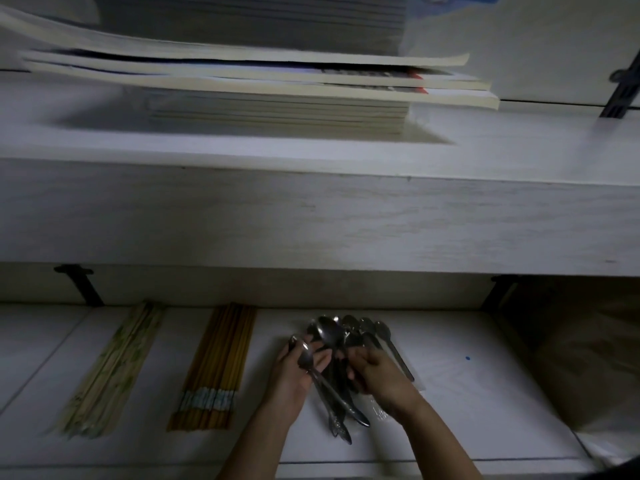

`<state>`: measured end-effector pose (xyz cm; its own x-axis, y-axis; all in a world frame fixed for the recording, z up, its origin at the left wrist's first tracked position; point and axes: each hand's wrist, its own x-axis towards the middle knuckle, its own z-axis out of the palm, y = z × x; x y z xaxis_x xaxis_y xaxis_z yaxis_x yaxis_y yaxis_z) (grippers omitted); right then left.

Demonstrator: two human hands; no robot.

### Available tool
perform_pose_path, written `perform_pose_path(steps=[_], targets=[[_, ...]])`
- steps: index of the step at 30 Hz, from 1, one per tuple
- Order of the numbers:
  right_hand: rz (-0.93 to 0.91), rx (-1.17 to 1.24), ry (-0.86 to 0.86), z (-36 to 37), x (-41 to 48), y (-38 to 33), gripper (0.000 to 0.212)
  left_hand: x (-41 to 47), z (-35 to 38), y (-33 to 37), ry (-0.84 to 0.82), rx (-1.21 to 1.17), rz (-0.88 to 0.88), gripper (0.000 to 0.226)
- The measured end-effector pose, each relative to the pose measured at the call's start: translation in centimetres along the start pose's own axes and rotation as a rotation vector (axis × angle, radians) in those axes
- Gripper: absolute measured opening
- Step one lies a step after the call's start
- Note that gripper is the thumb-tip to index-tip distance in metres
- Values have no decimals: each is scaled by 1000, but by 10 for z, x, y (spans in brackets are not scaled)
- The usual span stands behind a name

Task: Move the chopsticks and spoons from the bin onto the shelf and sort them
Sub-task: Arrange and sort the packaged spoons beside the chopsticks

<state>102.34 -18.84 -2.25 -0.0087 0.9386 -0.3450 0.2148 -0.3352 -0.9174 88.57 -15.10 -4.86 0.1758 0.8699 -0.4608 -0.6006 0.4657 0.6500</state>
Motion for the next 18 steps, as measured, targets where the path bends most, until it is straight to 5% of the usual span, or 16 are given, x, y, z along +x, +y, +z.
perform_pose_path(steps=[4, 18], targets=[[-47, -95, -17, 18, -10, 1, 24, -1, 2, -5, -7, 62, 14, 27], [-286, -583, 391, 41, 1, 12, 17, 1, 9, -1, 49, -291, -162, 27]])
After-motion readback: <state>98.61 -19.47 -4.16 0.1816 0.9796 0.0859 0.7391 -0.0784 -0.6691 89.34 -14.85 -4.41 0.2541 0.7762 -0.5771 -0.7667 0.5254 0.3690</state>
